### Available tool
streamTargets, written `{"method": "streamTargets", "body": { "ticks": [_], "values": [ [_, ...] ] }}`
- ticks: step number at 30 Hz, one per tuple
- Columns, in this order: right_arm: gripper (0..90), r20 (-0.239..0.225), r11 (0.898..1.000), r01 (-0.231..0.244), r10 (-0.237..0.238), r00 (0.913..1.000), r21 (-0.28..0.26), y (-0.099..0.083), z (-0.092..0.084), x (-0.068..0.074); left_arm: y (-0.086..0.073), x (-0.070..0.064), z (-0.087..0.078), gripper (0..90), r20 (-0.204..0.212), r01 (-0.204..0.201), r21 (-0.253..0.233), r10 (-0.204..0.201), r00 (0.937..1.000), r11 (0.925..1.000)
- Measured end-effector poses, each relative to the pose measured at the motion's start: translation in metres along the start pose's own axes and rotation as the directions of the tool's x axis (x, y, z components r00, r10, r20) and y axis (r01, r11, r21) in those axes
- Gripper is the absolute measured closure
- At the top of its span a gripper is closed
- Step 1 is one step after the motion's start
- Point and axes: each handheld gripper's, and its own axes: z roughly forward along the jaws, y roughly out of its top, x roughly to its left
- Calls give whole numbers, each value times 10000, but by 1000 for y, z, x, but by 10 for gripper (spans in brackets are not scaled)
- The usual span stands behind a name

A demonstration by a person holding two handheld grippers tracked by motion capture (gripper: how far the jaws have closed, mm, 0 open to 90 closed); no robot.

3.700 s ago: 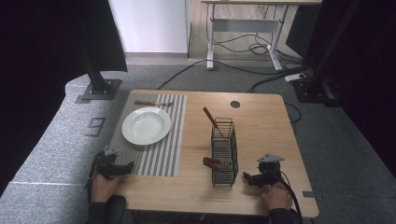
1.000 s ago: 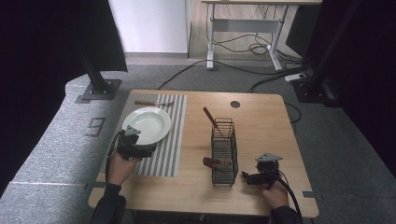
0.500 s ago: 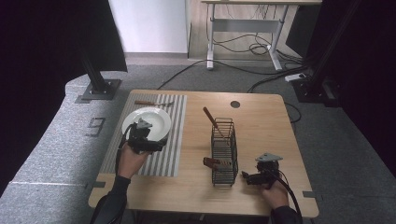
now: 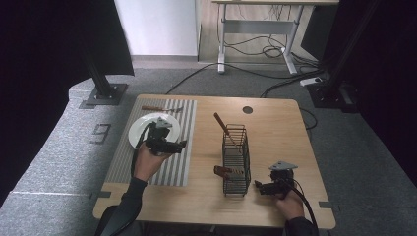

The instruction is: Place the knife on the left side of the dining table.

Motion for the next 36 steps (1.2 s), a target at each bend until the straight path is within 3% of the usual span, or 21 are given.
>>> {"method": "streamTargets", "body": {
  "ticks": [22,36],
  "values": [
    [0,-1,10000,-10,10,10000,4,0,0,0,51,-37,24,0,435,-488,176,480,9979,9987],
    [0,0,10000,-10,10,10000,4,0,0,0,79,-57,39,119,440,-853,132,846,9954,9963]
  ]
}}
